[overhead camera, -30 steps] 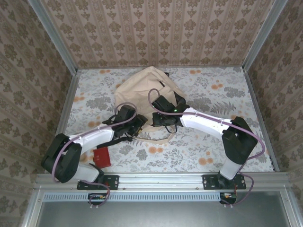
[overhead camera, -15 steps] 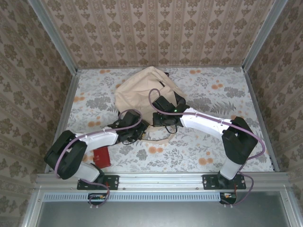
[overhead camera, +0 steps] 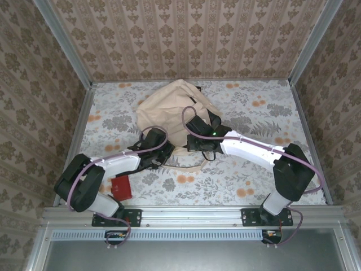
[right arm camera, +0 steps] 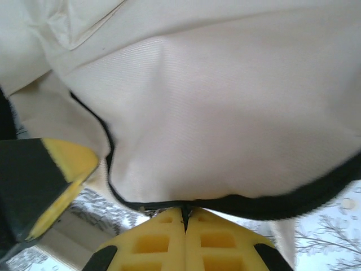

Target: Pack books, pencil case, and school supplies into a backpack

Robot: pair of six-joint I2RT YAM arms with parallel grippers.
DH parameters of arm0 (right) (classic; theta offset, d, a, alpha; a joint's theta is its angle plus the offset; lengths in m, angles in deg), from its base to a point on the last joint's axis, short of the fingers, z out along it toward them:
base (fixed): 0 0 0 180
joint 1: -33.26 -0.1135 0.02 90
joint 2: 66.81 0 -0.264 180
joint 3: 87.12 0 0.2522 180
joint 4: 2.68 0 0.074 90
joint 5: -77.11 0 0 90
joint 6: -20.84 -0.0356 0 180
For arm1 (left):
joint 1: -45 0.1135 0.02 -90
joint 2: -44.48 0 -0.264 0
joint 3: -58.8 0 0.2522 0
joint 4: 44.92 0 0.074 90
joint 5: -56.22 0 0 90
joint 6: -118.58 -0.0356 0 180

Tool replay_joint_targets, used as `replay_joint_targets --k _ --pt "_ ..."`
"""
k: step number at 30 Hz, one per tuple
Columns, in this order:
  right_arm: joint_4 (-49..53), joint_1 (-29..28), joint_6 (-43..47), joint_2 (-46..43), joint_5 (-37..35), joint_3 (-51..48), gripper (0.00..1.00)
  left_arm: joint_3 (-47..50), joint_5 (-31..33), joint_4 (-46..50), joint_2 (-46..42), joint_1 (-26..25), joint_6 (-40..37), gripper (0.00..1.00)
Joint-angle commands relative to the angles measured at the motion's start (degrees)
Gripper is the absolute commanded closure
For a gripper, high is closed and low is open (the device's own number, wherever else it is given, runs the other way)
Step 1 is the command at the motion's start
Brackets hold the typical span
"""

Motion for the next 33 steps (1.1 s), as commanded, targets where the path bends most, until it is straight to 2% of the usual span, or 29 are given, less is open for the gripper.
replay_joint_targets --k 1,9,16,19,23,24,27,28,29,33 --pt "5.5 0.26 0.29 -3.05 -8.26 -0.63 1.0 -0.01 5.3 4.41 -0.87 1.93 -1.74 1.0" --pt "6.59 2.33 1.26 -3.66 -15.95 -0.43 1.0 0.9 6.14 6.7 -2.77 3.4 -3.49 1.0" --pt "4.03 9.65 2.8 -3.7 -14.09 -2.26 1.0 0.6 7.38 11.07 -6.13 6.11 -8.39 1.0" --pt "2.48 10.12 4.69 -4.01 -9.85 -1.4 1.0 -0.58 6.38 12.11 -6.05 7.89 -11.58 1.0" --pt "-3.38 8.43 7.07 -4.15 4.57 -1.23 1.0 -3.52 4.2 15.11 -4.79 12.62 -18.84 1.0" --pt "-4.4 7.88 7.03 -3.74 7.45 -1.02 1.0 -4.05 3.73 15.69 -4.81 15.45 -20.44 1.0" --pt "-7.8 5.82 7.07 -1.77 14.23 -0.32 1.0 -4.95 4.58 19.17 -5.89 19.67 -25.02 1.0" --pt "-9.22 5.05 7.03 -0.9 15.95 0.0 1.0 -5.35 4.91 20.97 -6.58 20.79 -26.07 0.98" --pt "-10.25 4.31 7.02 0.01 17.61 0.65 1.0 -5.45 5.12 22.6 -7.29 21.66 -26.65 0.84" --pt "-13.3 1.34 7.64 3.11 22.6 4.47 1.0 -5.42 4.14 26.83 -11.25 22.68 -27.95 0.53"
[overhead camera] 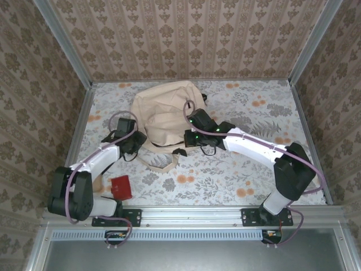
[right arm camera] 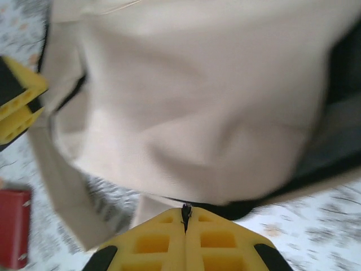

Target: Pack books, pencil case, and school supplies into a backpack

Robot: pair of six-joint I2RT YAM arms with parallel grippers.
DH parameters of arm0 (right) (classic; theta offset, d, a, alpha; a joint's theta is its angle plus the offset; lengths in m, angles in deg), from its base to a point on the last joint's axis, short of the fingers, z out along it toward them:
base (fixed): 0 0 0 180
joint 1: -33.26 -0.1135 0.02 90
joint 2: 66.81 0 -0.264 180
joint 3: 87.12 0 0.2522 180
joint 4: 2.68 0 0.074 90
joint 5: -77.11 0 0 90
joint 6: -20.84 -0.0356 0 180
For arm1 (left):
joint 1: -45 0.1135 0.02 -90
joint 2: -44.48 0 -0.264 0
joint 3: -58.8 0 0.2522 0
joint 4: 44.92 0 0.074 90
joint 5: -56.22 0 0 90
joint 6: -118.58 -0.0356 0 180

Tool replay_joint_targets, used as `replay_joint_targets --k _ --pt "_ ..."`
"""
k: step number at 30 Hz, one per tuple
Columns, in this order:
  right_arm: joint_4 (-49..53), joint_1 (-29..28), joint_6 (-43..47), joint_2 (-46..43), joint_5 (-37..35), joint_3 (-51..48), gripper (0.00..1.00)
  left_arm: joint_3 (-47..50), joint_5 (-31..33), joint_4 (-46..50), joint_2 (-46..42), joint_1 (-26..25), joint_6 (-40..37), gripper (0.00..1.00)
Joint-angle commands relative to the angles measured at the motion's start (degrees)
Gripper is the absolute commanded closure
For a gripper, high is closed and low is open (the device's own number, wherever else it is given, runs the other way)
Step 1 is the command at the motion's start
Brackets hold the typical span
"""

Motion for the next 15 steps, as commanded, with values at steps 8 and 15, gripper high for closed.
replay_joint_targets --k 8,15 --pt "-4.34 -2.12 2.46 3.79 7.05 10.8 1.0 4.25 -8.55 -0.7 -9.77 -2.61 4.47 0.3" --pt "-6.75 -2.15 0.36 4.18 12.03 9.64 1.0 5.24 -11.92 -14.1 -4.78 -5.41 10.84 0.27"
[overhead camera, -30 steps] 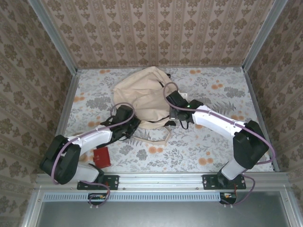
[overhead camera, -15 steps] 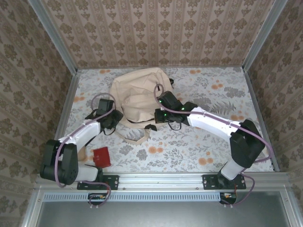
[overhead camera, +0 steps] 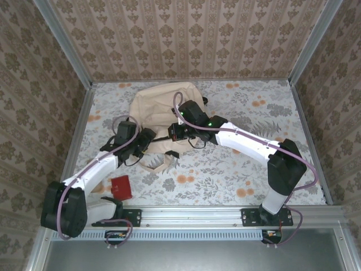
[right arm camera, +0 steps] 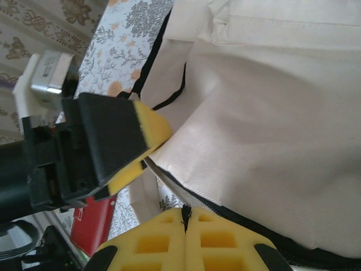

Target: Pack books, pencil case, and school supplies into a backpack

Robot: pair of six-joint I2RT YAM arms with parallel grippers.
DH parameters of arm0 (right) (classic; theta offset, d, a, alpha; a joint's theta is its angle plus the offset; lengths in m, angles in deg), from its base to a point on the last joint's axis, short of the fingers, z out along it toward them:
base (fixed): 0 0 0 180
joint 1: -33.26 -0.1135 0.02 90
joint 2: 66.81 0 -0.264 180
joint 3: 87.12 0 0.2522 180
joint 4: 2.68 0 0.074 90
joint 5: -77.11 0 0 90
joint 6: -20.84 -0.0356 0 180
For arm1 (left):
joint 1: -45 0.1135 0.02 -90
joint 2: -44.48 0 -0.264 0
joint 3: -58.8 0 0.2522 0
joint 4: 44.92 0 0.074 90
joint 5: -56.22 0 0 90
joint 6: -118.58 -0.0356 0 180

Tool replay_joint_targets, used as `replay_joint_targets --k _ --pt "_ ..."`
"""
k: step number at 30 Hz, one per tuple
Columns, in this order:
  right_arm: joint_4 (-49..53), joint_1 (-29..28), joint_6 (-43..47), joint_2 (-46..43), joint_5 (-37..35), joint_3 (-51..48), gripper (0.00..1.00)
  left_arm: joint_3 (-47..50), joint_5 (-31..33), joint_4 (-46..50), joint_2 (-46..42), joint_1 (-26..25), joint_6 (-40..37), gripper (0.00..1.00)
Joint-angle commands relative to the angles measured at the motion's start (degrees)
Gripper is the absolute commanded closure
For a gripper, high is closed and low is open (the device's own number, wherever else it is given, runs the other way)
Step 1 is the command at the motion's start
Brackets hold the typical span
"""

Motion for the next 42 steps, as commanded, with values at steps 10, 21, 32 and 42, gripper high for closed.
replay_joint_targets --k 10,21,32,42 --pt "0.99 -0.31 -2.09 -0.62 -2.61 -6.1 1.0 3.06 4.86 -11.59 6.32 -0.6 5.86 0.72" --pt "17.09 -0.8 -2.83 -5.49 -24.5 -5.53 1.0 5.39 9.7 -5.78 7.47 1.33 2.13 0.98" --pt "22.97 -0.82 0.17 -6.12 -43.49 0.11 1.0 6.36 10.33 -4.05 6.89 3.16 0.66 1.0" --pt "19.06 5.57 3.73 -0.5 -42.57 2.76 1.0 7.29 10.1 -2.35 4.65 4.46 -0.58 1.0"
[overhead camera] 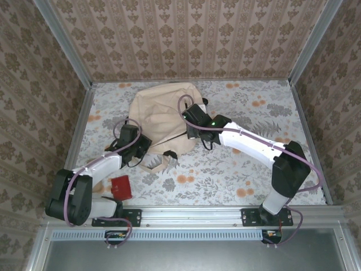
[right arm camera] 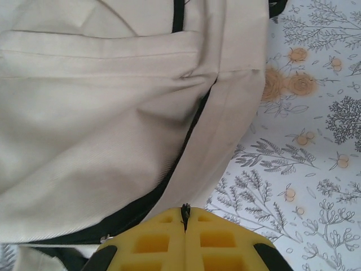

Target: Pack books, pencil case, and school supplies into a backpack

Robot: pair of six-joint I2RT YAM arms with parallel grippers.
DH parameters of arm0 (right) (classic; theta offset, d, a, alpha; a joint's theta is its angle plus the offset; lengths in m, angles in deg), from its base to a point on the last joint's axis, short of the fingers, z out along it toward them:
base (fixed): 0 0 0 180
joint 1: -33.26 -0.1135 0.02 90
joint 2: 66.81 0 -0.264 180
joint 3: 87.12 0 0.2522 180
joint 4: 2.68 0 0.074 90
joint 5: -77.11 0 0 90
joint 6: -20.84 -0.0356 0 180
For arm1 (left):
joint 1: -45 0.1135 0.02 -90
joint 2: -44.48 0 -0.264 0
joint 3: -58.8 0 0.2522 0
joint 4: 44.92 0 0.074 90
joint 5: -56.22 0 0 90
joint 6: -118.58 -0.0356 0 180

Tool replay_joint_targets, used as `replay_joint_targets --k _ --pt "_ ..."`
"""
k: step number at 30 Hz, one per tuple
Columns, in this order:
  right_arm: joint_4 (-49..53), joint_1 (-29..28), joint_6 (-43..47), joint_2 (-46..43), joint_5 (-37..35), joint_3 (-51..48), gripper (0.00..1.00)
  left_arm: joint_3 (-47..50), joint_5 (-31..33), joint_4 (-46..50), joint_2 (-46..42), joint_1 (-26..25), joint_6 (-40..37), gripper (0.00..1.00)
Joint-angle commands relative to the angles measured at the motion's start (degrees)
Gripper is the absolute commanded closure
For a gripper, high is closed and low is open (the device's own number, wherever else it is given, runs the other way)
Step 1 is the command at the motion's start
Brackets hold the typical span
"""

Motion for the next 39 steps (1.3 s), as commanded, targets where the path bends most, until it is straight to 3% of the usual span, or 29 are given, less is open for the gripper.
replay_joint_targets --k 1,18,22,26,28,30,34,39 --pt "3.17 4.53 3.5 1.78 -8.18 2.89 1.0 2.13 6.29 7.55 -0.7 2.84 -3.2 1.0" --pt "2.38 10.29 8.38 13.98 2.56 11.74 1.0 -0.84 3.35 11.78 -1.31 8.38 -10.54 1.0" --pt "-0.28 9.48 8.24 11.71 15.8 8.86 1.0 -4.56 2.54 16.26 -1.38 10.59 -14.72 1.0" --pt "-6.12 8.12 5.67 10.13 31.93 4.89 1.0 -7.02 3.06 22.62 -3.36 10.77 -15.96 0.47" --pt "-8.01 7.45 4.24 10.4 36.01 4.07 1.0 -7.98 2.56 25.83 -4.68 9.91 -15.82 0.38" --pt "-10.14 6.88 3.36 10.77 39.4 3.64 1.0 -9.21 3.35 29.23 -6.24 7.49 -14.98 0.31" --pt "-12.34 6.42 2.02 11.45 42.33 3.39 1.0 -10.53 3.99 32.26 -8.39 0.63 -9.76 0.26" --pt "-12.53 6.42 1.76 10.67 41.16 2.53 1.0 -8.02 1.89 22.56 -6.4 -8.13 0.43 0.23"
